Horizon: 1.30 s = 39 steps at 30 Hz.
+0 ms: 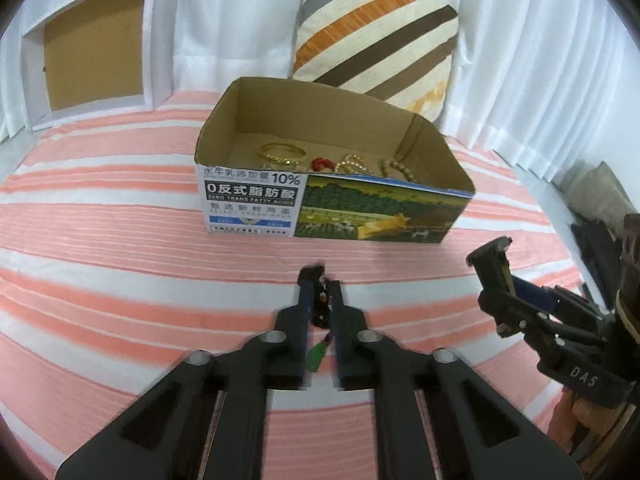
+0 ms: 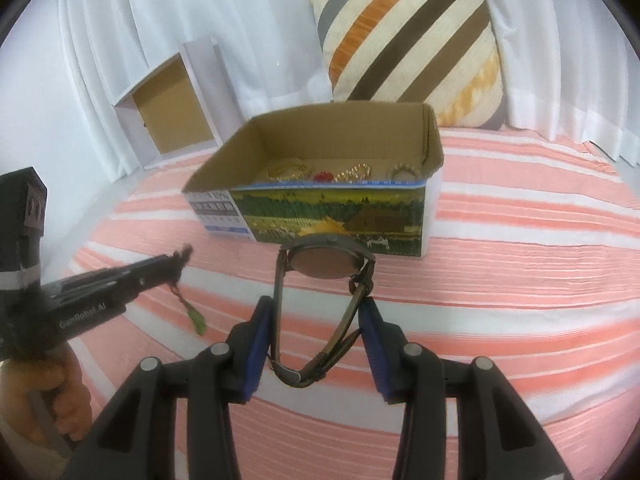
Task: Organize jewelry
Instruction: 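Carry the black watch into the box while the left tool carries the green pendant there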
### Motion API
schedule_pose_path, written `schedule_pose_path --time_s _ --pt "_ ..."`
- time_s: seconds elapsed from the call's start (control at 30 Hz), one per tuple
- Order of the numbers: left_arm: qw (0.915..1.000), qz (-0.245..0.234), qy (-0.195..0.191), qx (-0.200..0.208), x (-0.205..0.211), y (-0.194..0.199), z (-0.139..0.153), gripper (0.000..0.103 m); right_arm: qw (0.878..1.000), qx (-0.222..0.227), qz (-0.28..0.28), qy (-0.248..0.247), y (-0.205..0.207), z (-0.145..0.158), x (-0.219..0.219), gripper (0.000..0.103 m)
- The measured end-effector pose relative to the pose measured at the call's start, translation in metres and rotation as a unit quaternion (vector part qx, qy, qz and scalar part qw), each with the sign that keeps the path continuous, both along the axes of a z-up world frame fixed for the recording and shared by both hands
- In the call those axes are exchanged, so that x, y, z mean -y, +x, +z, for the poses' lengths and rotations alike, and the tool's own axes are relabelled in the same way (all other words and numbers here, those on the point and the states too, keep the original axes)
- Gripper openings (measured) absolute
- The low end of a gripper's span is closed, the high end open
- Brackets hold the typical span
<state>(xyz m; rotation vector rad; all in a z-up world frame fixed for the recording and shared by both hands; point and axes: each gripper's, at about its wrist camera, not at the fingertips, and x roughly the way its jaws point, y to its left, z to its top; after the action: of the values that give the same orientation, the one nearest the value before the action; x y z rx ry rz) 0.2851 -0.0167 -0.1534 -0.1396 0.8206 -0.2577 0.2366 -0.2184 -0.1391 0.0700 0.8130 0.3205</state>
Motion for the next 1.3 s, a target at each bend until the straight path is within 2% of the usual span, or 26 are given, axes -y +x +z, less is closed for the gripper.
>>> schedule_pose_path --time_s 0.2,0.63,0.93,1.13,1.3 --pt "0.9999 0.000 0.010 0.004 0.004 -0.010 0.009 0.004 1.000 0.011 0.001 -0.001 -0.010 0.012 0.002 0.044" --pt "0.9995 -0.001 0.029 0.016 0.005 -0.021 0.018 0.004 1.000 0.010 -0.006 -0.004 -0.024 0.015 0.005 0.044" --pt "0.9999 -0.006 0.011 0.003 0.002 -0.024 0.020 0.004 1.000 0.010 -0.004 -0.010 -0.028 0.018 0.007 0.044" --pt "0.9997 -0.019 -0.012 0.008 -0.005 -0.017 0.048 0.004 1.000 0.022 0.003 -0.012 -0.018 0.034 0.008 0.044" --pt "0.9986 -0.027 -0.037 0.027 -0.015 0.011 0.090 0.004 0.999 0.040 0.012 -0.002 0.007 0.063 0.007 0.044"
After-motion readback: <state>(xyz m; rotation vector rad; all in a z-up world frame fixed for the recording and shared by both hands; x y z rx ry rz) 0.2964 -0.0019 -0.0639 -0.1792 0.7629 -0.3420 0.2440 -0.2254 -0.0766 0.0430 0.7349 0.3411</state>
